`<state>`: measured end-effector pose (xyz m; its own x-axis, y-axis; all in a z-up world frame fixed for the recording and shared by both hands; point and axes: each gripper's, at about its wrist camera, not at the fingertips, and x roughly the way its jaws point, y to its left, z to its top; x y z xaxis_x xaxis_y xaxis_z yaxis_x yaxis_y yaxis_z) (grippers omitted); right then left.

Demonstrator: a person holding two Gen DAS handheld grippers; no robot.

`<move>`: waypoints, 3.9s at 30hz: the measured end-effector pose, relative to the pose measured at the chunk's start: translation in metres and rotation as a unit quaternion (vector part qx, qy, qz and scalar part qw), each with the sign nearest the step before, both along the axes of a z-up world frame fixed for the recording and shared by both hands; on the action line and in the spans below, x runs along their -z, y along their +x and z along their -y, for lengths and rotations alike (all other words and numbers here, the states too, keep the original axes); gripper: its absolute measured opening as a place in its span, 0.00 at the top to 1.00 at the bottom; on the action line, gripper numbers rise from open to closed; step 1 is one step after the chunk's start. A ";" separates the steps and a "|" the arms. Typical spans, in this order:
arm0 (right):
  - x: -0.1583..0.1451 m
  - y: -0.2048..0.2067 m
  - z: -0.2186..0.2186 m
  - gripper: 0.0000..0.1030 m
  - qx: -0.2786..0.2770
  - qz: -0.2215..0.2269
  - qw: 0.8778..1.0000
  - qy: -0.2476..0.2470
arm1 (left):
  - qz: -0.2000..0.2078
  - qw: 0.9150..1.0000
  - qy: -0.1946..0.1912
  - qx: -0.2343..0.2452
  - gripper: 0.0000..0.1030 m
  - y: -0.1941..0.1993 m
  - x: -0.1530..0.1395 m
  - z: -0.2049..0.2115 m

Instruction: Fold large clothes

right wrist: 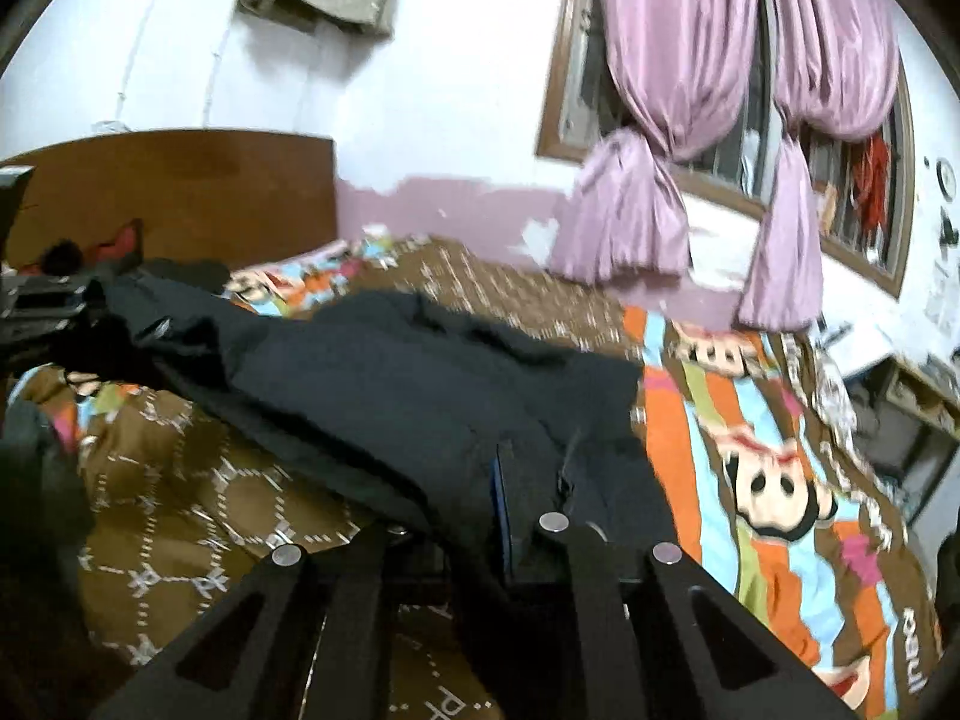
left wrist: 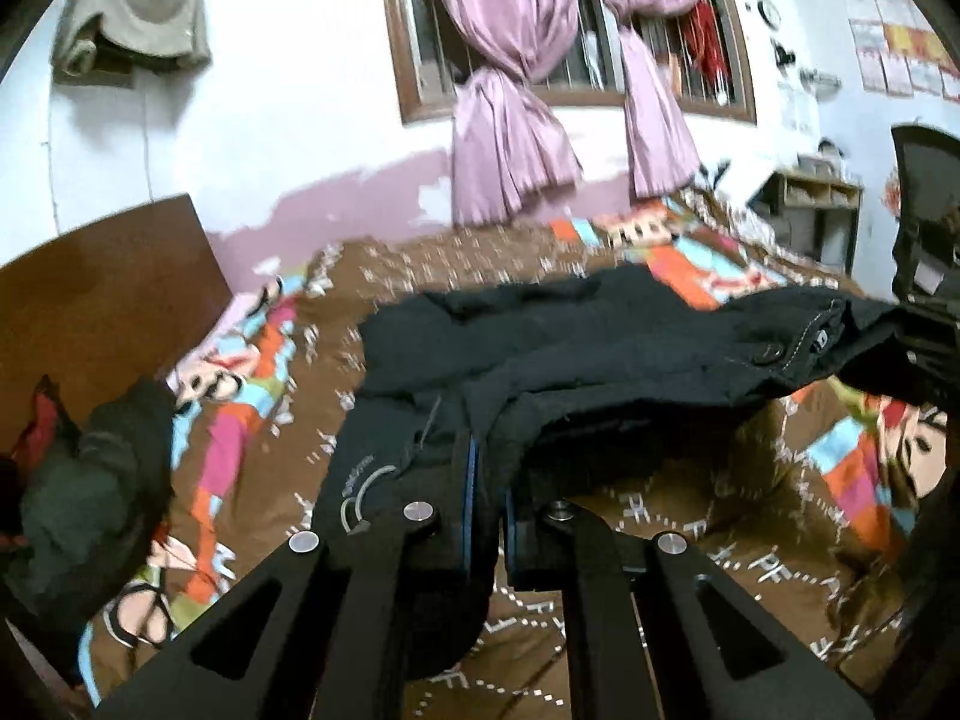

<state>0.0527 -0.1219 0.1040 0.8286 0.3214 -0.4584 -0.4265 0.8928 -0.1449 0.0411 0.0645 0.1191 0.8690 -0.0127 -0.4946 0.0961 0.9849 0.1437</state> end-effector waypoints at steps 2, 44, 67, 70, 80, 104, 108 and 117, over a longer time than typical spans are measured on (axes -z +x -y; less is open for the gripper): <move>-0.013 -0.017 -0.001 0.92 -0.017 0.012 1.000 -0.005 | 0.012 1.000 -0.001 0.005 0.95 -0.010 -0.019 -0.002; -0.023 0.253 -0.033 0.91 -0.003 -0.063 0.990 -0.127 | -0.005 1.000 0.006 -0.013 0.95 0.232 -0.043 -0.038; 0.097 0.344 -0.033 0.57 0.053 -0.061 0.988 -0.133 | -0.098 0.994 -0.057 -0.007 0.89 0.364 0.061 -0.070; 0.089 0.343 -0.022 0.31 0.072 -0.047 0.991 -0.100 | -0.092 0.994 -0.060 -0.016 0.66 0.364 0.057 -0.072; 0.045 0.305 0.014 0.07 0.121 -0.034 0.991 0.044 | 0.000 0.993 -0.108 -0.046 0.16 0.316 -0.001 -0.095; 0.121 0.320 -0.011 0.00 0.031 -0.212 0.975 0.051 | -0.139 0.988 -0.039 0.056 0.01 0.304 0.086 -0.032; 0.126 0.350 -0.011 0.00 0.034 -0.227 0.973 0.039 | -0.150 0.987 -0.039 0.043 0.01 0.332 0.091 -0.035; 0.142 0.396 -0.016 0.00 0.043 -0.231 0.972 0.014 | -0.161 0.986 -0.050 0.009 0.01 0.377 0.098 -0.054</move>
<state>0.4490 -0.1054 -0.0380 0.5610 0.2772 -0.7800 -0.3639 0.9289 0.0684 0.4181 0.1182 0.0211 0.6671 -0.0889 -0.7397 0.1381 0.9904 0.0056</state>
